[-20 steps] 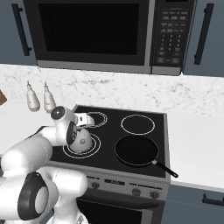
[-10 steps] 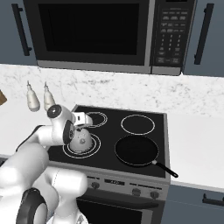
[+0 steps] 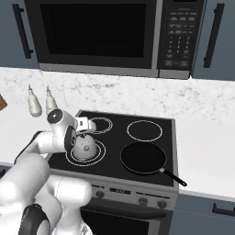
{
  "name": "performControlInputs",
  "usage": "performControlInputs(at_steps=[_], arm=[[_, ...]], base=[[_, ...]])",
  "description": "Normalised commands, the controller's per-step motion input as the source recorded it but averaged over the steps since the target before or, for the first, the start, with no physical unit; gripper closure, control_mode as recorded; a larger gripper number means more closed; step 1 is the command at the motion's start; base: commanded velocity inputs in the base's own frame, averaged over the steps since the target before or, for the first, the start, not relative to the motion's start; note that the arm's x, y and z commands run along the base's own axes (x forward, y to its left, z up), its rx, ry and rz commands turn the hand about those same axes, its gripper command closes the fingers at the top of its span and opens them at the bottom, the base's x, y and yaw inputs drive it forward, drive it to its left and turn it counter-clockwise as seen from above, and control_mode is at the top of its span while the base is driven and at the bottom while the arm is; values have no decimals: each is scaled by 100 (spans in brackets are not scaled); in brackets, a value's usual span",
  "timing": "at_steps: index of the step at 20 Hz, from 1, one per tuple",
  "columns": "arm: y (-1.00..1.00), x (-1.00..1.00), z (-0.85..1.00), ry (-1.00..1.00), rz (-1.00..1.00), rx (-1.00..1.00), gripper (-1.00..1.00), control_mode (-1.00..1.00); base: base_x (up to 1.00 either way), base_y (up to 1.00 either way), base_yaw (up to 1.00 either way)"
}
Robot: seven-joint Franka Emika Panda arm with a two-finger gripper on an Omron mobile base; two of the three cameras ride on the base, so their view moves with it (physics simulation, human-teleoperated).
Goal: Pick the kettle from the counter and place it on a stove burner. Then turn the burner on.
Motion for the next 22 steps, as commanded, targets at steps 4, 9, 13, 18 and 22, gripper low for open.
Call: performControlInputs(at_steps=[4,9,13,18,22], arm=[[0,-41,33,-2,0,0,-100,-100],[4,-56,20,-1,0,0,-100,-100],[30,-70,0,0,0,0,-100,-100],[51,-70,1,-1,-2,0,-100,-100],[66,-75,0,-8,-10,0,-100,-100]], base=[[0,0,0],[0,0,0],[0,0,0],[0,0,0],[0,0,0]])
